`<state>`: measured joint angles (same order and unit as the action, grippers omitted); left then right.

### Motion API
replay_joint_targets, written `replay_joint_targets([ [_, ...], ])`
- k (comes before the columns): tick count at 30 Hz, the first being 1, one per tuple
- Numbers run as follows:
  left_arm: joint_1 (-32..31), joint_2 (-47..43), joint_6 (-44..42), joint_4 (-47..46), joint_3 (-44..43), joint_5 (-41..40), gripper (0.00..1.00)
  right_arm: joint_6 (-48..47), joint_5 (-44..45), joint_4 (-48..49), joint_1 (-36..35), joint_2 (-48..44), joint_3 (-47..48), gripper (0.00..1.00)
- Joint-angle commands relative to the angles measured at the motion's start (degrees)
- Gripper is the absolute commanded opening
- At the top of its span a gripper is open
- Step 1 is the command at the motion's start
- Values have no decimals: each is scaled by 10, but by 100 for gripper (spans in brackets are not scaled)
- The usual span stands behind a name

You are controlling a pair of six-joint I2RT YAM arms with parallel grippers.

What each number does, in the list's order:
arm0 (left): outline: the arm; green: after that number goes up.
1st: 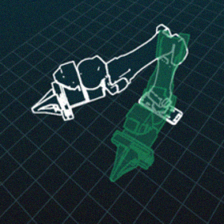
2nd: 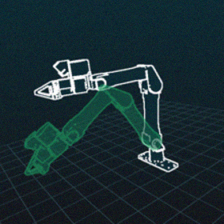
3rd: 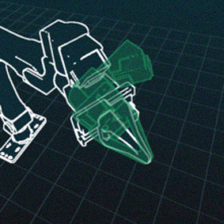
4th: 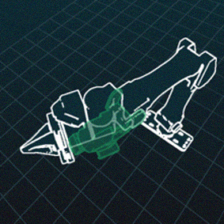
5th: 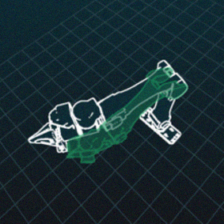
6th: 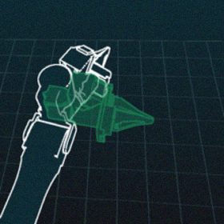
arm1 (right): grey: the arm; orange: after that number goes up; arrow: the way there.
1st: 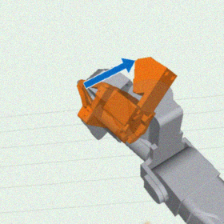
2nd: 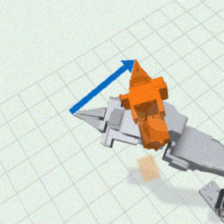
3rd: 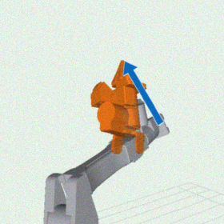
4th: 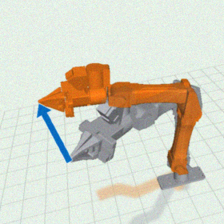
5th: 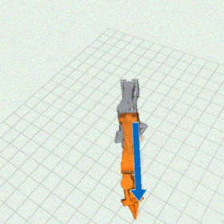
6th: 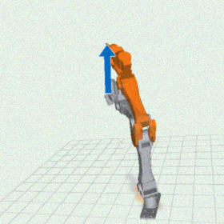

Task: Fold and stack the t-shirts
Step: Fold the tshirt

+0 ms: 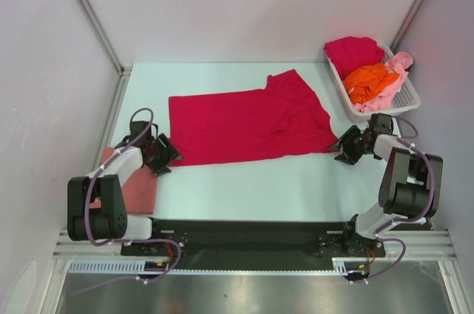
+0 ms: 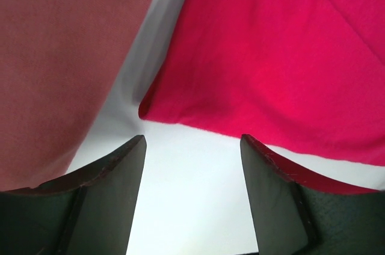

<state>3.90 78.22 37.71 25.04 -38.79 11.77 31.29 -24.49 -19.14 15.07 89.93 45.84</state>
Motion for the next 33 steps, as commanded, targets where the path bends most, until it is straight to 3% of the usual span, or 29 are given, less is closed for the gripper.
replay_joint_targets([
  [1, 6, 17, 15, -36, 1, -19, 69, -11, -4, 35, 0, 6, 0, 55],
  [11, 25, 34, 4, -55, 20, -37, 65, -30, 6, 49, 0, 24, 0, 57],
  [18, 29, 42, -7, -56, 26, -48, 57, -41, 16, 51, 0, 42, 8, 60],
  [23, 28, 39, -15, -60, 26, -48, 47, -42, 20, 52, 0, 58, 20, 60],
  [33, 29, 14, -12, -33, 32, -54, 49, -36, 33, 63, 0, 78, 23, 60],
])
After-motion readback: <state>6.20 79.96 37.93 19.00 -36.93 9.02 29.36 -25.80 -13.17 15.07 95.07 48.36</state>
